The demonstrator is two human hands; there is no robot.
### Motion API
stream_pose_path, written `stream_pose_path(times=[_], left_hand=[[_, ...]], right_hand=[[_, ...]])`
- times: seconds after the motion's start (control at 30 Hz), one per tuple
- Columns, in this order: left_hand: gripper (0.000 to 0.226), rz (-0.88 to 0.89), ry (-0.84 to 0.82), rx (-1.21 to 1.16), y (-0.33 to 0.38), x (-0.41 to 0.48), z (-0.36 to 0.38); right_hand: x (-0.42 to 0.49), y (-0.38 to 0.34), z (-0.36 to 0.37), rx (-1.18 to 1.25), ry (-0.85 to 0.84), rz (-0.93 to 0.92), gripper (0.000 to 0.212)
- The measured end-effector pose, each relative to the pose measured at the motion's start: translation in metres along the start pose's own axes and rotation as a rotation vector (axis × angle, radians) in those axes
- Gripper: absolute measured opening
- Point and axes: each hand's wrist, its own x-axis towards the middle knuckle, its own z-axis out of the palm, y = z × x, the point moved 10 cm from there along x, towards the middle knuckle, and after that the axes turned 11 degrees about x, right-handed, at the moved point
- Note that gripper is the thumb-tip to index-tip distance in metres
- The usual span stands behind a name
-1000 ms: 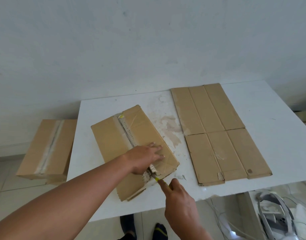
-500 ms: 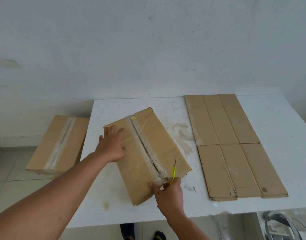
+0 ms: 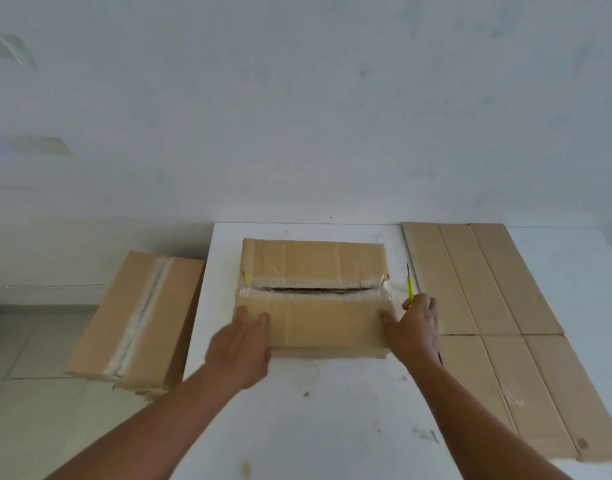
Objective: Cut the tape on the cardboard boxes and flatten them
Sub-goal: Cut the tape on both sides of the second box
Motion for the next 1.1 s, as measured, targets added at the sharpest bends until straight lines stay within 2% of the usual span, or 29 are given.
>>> stream_pose_path(times=[0.1,0.23,0.33,0.43,0.6,0.67,0.73,0.83,1.0,1.1], left_hand=[[0.053,0.026,-0.067,-0.004,0.033,-0.006,0.014],[0.054,0.085,-0.147,-0.163,0.08,-0.011,0.024],[0.052,0.257,-0.217,-0.23,0.119,-0.017,0.022],[0.043,0.329,-0.242,-0.246,0.129,-0.014,0.011],[0.032,0.33,0.102,-0.172,0.104,0.026,-0.04],[0.039,0.419,0.158,-0.061,0.104,0.036,-0.048],[0.047,0.522,0.121,0.035,0.115,0.038,-0.043],[0.08,0.629,0.0,0.219,0.134,0.032,-0.021],[0.108,0.596,-0.016,0.238,0.162,0.034,-0.002],[0.115,0.524,-0.014,0.251,0.167,0.039,-0.003]], right_hand=[[-0.023,0.001,0.004,-0.032,0.099,0.047,0.043],[-0.058,0.032,0.05,0.169,-0.067,0.312,0.064],[-0.07,0.035,0.069,0.288,-0.139,0.349,0.063],[-0.057,0.031,0.058,0.172,-0.155,0.264,0.055],[-0.008,0.011,0.039,-0.116,-0.33,0.042,0.053],[0.011,-0.001,0.038,-0.213,-0.419,-0.05,0.053],[0.029,-0.016,0.039,-0.271,-0.489,-0.165,0.051],[0.051,-0.037,0.042,-0.288,-0.511,-0.269,0.046],[0.062,-0.057,0.043,-0.366,-0.443,-0.431,0.044],[0.049,-0.05,0.028,-0.286,-0.411,-0.356,0.025]])
